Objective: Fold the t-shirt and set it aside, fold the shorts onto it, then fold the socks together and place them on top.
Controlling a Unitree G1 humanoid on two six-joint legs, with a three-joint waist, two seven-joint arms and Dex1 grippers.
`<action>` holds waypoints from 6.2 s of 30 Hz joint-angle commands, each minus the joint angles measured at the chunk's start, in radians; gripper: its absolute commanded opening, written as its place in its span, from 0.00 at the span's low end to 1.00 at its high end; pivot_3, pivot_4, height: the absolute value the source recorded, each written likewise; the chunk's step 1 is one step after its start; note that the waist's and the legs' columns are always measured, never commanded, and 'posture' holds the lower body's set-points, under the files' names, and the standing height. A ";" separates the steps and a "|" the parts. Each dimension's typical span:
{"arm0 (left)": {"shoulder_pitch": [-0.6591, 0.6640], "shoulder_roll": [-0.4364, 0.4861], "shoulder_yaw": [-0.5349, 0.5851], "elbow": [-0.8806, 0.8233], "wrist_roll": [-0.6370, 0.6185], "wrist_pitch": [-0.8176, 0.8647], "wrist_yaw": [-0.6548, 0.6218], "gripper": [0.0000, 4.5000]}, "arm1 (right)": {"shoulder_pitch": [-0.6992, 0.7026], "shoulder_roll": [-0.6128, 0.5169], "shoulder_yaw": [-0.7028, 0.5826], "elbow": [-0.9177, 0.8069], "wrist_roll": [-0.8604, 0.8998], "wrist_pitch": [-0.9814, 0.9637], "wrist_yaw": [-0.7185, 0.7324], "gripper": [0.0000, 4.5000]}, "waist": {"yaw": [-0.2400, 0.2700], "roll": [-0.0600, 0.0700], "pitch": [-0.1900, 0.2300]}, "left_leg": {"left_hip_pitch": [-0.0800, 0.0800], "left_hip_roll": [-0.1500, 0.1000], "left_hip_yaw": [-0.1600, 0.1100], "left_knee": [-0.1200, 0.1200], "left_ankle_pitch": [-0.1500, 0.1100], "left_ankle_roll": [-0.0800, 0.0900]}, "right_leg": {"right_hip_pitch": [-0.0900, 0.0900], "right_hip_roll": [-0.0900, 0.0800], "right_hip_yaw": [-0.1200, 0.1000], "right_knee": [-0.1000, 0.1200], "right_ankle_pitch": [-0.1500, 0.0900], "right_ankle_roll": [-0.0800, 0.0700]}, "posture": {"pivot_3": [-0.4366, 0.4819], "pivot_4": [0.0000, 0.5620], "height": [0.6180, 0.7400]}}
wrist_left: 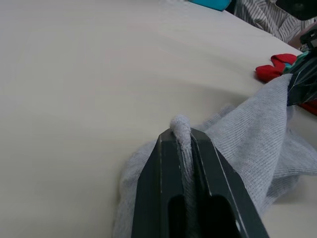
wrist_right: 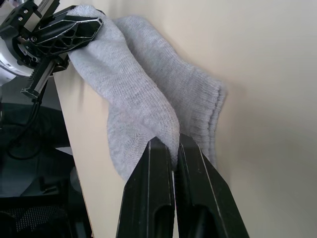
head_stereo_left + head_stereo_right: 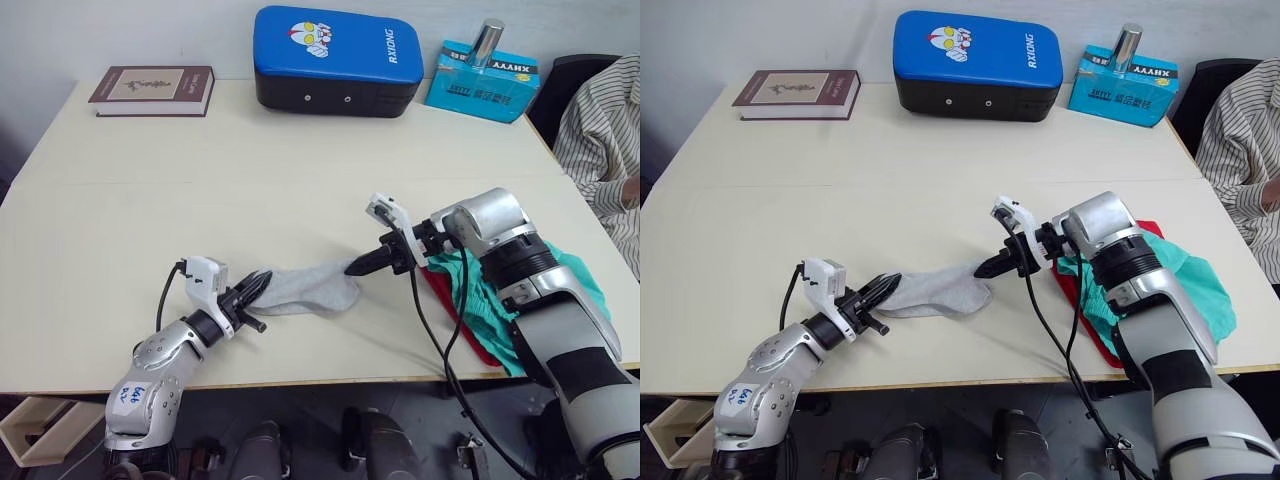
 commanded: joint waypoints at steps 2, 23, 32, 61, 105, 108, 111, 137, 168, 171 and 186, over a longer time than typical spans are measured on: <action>-0.025 0.011 -0.016 -0.007 0.015 -0.028 0.001 0.01 | -0.023 -0.016 -0.024 -0.013 -0.012 0.007 0.013 0.00 | 0.000 0.000 0.000 | 0.000 0.000 0.000 0.000 0.000 0.000 | 0.000 0.000 0.000 0.000 0.000 0.000 | 0.48 0.27 1.00; -0.011 0.066 0.073 -0.024 -0.037 -0.106 -0.068 0.82 | 0.108 -0.038 -0.218 -0.159 0.033 -0.060 -0.041 0.63 | -0.001 0.001 0.001 | -0.001 0.000 0.000 -0.001 0.000 0.000 | -0.001 0.000 0.000 0.000 0.000 0.000 | 0.48 0.27 1.00; -0.078 0.259 0.170 0.049 -0.150 -0.122 -0.293 0.73 | 0.380 -0.023 -0.345 -0.543 0.080 -0.299 -0.128 0.64 | 0.001 0.001 0.001 | 0.000 0.001 0.000 -0.002 0.000 -0.001 | -0.001 0.000 -0.001 -0.006 0.000 0.000 | 0.48 0.27 1.00; -0.295 0.306 -0.218 0.433 0.261 -0.356 -0.474 0.02 | 0.764 0.215 -0.251 -0.541 -0.149 -0.854 -0.480 0.00 | -0.001 0.001 0.001 | 0.002 0.000 0.003 -0.001 0.001 -0.001 | -0.001 0.002 -0.001 0.001 0.000 0.000 | 0.48 0.27 1.00; -0.306 0.490 0.104 0.305 -0.248 0.535 -0.341 0.44 | 0.654 0.258 -0.140 -0.407 -0.296 -0.979 -0.528 0.00 | -0.009 0.002 0.001 | 0.003 0.001 0.001 -0.002 0.002 -0.003 | 0.001 0.002 0.001 0.002 -0.001 -0.001 | 0.48 0.27 1.00; -0.345 0.532 0.109 0.319 -0.290 0.770 -0.288 0.64 | 0.656 0.259 -0.135 -0.395 -0.301 -0.992 -0.518 0.00 | -0.004 0.001 0.001 | 0.003 0.000 0.001 -0.002 0.002 -0.002 | 0.001 0.002 0.002 0.002 -0.001 -0.001 | 0.48 0.27 1.00; -0.373 0.522 0.102 0.329 -0.289 0.895 -0.244 0.86 | 0.662 0.266 -0.131 -0.394 -0.306 -1.000 -0.514 0.00 | 0.000 0.000 0.000 | 0.003 0.000 -0.001 -0.001 0.002 -0.003 | 0.002 0.002 0.002 0.003 -0.001 -0.001 | 0.48 0.27 1.00; -0.567 0.162 0.255 0.408 -0.364 1.037 -0.080 0.24 | 0.690 0.286 -0.146 -0.409 -0.319 -0.985 -0.539 0.00 | 0.000 0.000 -0.001 | 0.008 0.000 -0.001 -0.001 0.002 -0.005 | 0.006 0.002 0.003 0.004 -0.001 -0.001 | 0.48 0.27 1.00; -0.608 0.102 -0.343 0.547 0.041 -0.127 -0.651 0.99 | 1.016 0.107 -0.366 -0.971 -0.198 -0.668 -0.647 0.00 | 0.005 0.000 -0.001 | 0.005 0.000 -0.001 -0.001 0.002 -0.004 | 0.004 0.003 0.001 -0.002 -0.002 -0.002 | 0.48 0.27 1.00; -0.622 0.111 -0.322 0.596 0.050 -0.215 -0.709 0.99 | 1.054 0.084 -0.421 -1.008 -0.167 -0.650 -0.650 0.00 | 0.006 0.000 -0.001 | 0.005 -0.001 -0.001 -0.001 0.002 -0.004 | 0.004 0.003 0.000 -0.003 -0.002 -0.002 | 0.48 0.27 1.00; -0.626 0.071 -0.317 0.726 0.175 -0.363 -0.676 0.30 | 0.856 0.128 -0.360 -0.996 -0.024 -0.633 -0.645 0.00 | 0.010 0.000 -0.001 | 0.004 -0.001 -0.001 -0.001 0.002 -0.002 | 0.004 0.006 -0.001 -0.002 -0.001 -0.002 | 0.48 0.27 1.00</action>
